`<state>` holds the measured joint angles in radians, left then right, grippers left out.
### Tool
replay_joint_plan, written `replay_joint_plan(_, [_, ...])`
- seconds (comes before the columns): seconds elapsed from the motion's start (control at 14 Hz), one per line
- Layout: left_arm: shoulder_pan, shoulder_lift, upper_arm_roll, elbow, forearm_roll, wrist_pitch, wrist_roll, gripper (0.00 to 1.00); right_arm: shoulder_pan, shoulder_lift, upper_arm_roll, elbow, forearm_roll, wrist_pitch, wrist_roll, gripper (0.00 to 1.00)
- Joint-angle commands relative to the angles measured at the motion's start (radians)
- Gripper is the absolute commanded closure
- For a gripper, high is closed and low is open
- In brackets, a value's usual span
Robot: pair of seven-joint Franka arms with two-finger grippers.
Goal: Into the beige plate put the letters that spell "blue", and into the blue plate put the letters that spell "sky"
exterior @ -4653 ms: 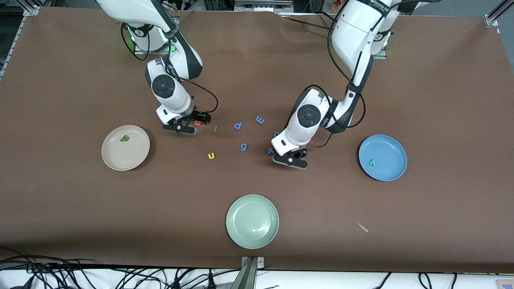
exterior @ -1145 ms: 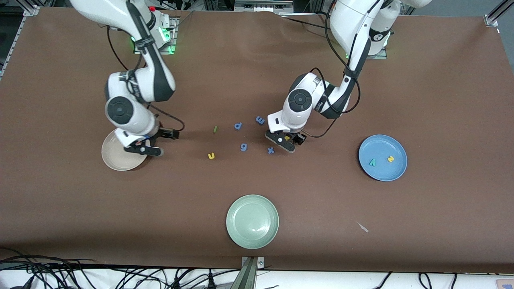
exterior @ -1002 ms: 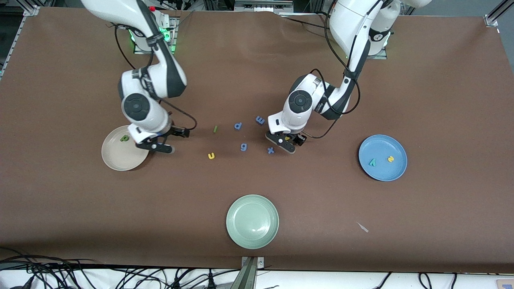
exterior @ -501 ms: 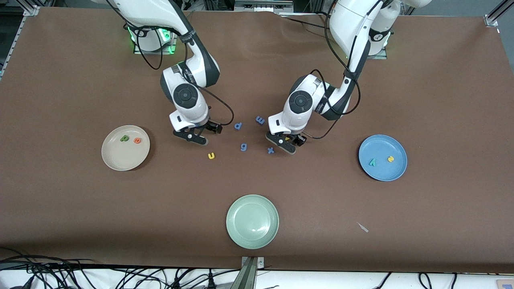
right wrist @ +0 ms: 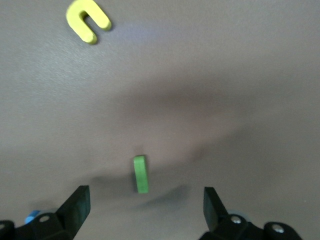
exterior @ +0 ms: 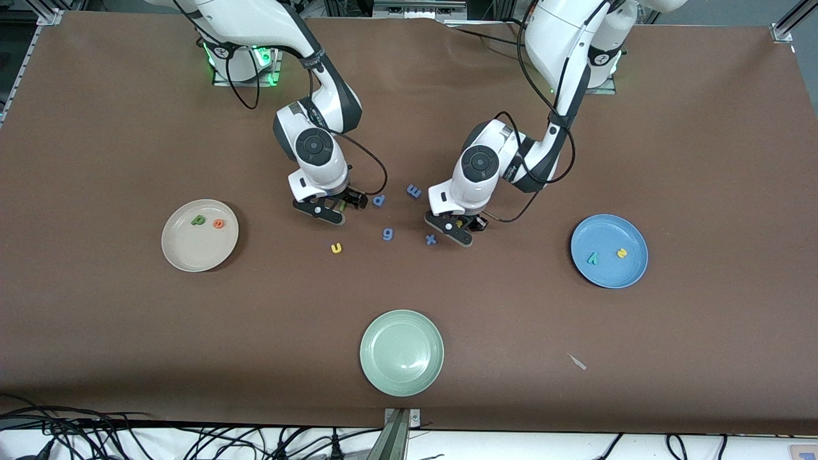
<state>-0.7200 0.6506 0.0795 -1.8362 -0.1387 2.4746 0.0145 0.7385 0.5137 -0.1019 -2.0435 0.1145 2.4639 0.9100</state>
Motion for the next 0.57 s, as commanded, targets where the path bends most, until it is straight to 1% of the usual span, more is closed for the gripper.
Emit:
replay_joint_plan(0.0, [0.014, -0.024, 0.011, 0.003, 0.008, -0.009, 0.015, 0.77, 0.001, 0.0, 0.002, -0.017, 0.013, 0.026, 0.009, 0.03])
replay_joint_plan(0.07, [0.067, -0.072, 0.009, -0.026, 0.01, -0.025, 0.019, 0.8, 0.001, 0.003, 0.002, -0.017, 0.013, 0.029, 0.009, 0.11])
replay_joint_plan(0.14, [0.126, -0.121, 0.002, -0.055, 0.011, -0.043, 0.045, 0.82, 0.001, 0.003, 0.002, -0.017, 0.013, 0.03, 0.012, 0.2])
replay_joint_plan(0.21, [0.207, -0.17, -0.023, -0.084, 0.01, -0.072, 0.095, 0.82, 0.001, 0.002, 0.002, -0.021, 0.013, 0.029, 0.01, 0.3])
replay_joint_plan(0.29, [0.312, -0.204, -0.07, -0.104, 0.01, -0.104, 0.157, 0.82, 0.001, 0.002, 0.004, -0.023, 0.013, 0.03, 0.009, 0.43])
replay_joint_plan(0.36, [0.411, -0.233, -0.111, -0.123, 0.01, -0.126, 0.227, 0.82, 0.001, 0.002, 0.004, -0.023, 0.013, 0.03, 0.009, 0.53])
replay_joint_plan(0.43, [0.491, -0.252, -0.131, -0.142, 0.01, -0.137, 0.301, 0.81, 0.002, 0.002, 0.004, -0.023, 0.013, 0.03, 0.01, 0.59])
replay_joint_plan(0.5, [0.554, -0.259, -0.135, -0.153, 0.011, -0.14, 0.393, 0.81, 0.002, 0.002, 0.004, -0.023, 0.013, 0.03, 0.009, 0.66])
